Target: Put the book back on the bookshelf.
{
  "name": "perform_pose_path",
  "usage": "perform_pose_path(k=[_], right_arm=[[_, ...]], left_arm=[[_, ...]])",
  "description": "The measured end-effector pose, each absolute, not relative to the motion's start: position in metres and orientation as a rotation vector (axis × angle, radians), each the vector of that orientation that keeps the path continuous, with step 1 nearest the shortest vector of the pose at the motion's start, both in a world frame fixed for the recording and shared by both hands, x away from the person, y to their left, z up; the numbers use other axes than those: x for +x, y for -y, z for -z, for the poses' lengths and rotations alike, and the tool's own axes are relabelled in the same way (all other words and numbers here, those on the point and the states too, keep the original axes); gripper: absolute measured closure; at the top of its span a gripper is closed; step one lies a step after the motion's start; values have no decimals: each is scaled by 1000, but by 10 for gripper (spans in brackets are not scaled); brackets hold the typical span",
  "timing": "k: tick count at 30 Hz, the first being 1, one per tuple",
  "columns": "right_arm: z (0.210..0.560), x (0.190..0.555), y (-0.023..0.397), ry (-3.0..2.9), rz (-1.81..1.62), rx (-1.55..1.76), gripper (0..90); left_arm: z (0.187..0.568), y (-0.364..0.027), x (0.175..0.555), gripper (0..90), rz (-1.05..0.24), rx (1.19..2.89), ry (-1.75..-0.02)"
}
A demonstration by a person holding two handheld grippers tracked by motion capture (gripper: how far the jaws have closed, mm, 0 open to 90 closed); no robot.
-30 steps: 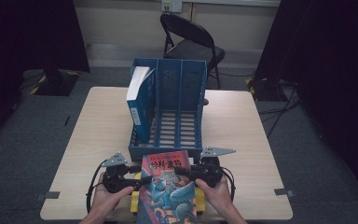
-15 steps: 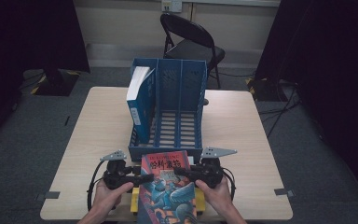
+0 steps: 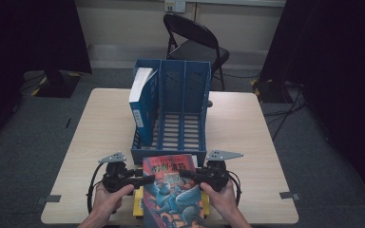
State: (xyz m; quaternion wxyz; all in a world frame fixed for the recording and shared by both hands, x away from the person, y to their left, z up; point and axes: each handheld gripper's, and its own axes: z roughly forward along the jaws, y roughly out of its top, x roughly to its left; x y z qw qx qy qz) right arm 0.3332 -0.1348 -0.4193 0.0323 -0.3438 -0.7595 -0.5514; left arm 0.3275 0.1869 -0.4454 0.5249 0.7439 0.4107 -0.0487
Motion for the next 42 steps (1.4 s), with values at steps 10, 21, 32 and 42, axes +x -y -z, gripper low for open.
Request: perform_pose_path(k=[10,21,32,42], right_arm=[[418,332,137,2325,1713,-1051,849],[413,332,138,2303,1747,-1062,853],[402,335,144,2296,1807,-1089,854],[385,339,142,2305,1854,-1062,855]], left_arm=[[443,-190,328,510,152,1733,-963],[435,-191,332,554,173,1715,-932],[423,-184,345,566,146,1685,-911],[408,-187,351,589,131,1634,-884]])
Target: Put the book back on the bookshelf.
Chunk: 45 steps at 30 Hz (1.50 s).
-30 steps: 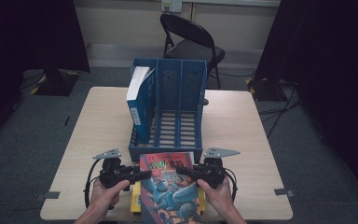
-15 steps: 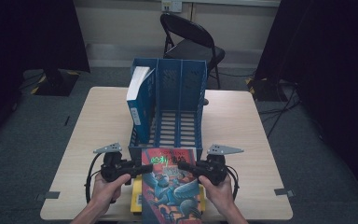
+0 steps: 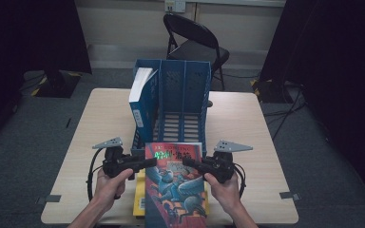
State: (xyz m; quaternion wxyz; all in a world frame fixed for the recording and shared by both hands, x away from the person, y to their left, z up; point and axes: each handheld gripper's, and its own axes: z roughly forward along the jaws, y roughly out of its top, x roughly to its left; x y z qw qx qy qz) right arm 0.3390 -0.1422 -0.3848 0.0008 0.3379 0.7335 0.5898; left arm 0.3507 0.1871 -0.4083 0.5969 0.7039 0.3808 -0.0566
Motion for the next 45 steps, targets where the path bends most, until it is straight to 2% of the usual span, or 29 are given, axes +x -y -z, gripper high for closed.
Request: perform_pose_path(k=[5,9,25,29,38,43,45], right_arm=[[377,340,142,-2282,-1865,1040,855],[372,344,139,-2265,-1852,1050,855],[342,347,135,-2190,-1921,943,855],[348,346,137,-2181,-1939,956,856],[352,347,137,-2183,-1938,972,856],[346,346,130,-2182,-1937,928,856],[342,347,132,-2164,-1977,917,855]], left_arm=[[402,-190,351,640,128,1602,-861],[391,-186,354,640,66,1632,-865],[358,-194,355,686,2,1568,-792],[360,-192,351,688,36,1547,-760],[360,-179,355,666,16,1589,-790],[352,-176,359,718,42,1560,-766],[340,-175,358,730,13,1558,-727]])
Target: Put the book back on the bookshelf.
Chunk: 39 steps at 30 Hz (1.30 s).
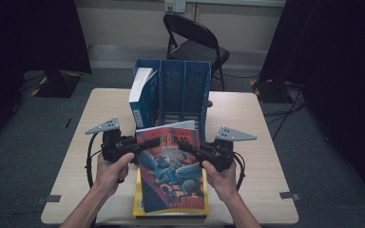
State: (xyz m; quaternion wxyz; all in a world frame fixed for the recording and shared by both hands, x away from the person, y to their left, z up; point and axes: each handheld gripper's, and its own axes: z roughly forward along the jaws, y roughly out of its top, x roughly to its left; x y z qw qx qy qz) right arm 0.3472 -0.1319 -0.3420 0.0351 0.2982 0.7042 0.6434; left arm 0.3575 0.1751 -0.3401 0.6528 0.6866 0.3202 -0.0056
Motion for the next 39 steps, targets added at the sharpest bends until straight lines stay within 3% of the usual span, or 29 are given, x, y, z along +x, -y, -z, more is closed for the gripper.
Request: perform_pose_path(k=[5,10,23,28,36,39], right_arm=[[328,346,133,-2108,-2009,870,855],[324,341,131,-2134,-1983,812,847],[334,319,151,-2099,-1882,819,566],[354,326,163,-2139,-1776,915,461],[369,333,162,-2227,-1801,907,428],[368,335,158,-2230,-1785,908,437]], left_arm=[[322,-175,352,736,-85,1540,-651],[323,-178,339,726,-99,1558,-595],[326,-175,312,710,-140,1557,-532],[324,-171,301,699,-156,1606,-525],[328,-169,299,683,-140,1640,-508],[338,-159,301,681,-187,1714,-537]])
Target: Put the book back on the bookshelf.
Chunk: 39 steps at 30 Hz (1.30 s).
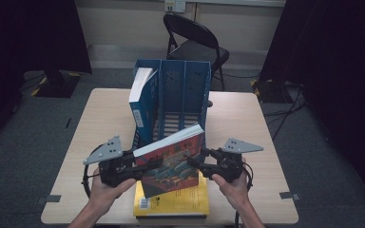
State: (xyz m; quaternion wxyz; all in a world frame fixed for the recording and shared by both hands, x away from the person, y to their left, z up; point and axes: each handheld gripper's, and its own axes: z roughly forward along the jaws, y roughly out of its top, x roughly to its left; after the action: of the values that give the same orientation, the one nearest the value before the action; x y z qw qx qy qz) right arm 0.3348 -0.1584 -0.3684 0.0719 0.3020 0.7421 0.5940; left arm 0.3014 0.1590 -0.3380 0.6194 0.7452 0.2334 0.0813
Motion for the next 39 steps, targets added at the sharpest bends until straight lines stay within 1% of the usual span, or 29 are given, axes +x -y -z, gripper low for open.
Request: perform_pose_path(k=[7,12,18,22,24,26,27,32,39], right_arm=[[366,334,158,-2245,-1760,883,460],[367,334,159,-2250,-1764,883,459],[367,335,162,-2258,-1775,873,468],[367,335,161,-2259,-1771,872,468],[367,335,161,-2258,-1770,872,467],[367,336,160,-2259,-1765,871,467],[367,336,160,-2261,-1766,872,467],[367,337,159,-2261,-1757,871,466],[366,339,158,-2269,-1750,875,459]], left_arm=[[342,-150,306,712,-228,1736,-557],[344,-146,309,705,-190,1736,-560],[351,-145,309,705,-193,1719,-542],[357,-144,310,684,-181,1692,-533],[357,-144,310,651,-176,1687,-541],[357,-144,309,670,-192,1696,-543],[357,-144,309,698,-192,1696,-543],[357,-141,306,713,-249,1695,-545],[356,-141,309,741,-276,1690,-595]])
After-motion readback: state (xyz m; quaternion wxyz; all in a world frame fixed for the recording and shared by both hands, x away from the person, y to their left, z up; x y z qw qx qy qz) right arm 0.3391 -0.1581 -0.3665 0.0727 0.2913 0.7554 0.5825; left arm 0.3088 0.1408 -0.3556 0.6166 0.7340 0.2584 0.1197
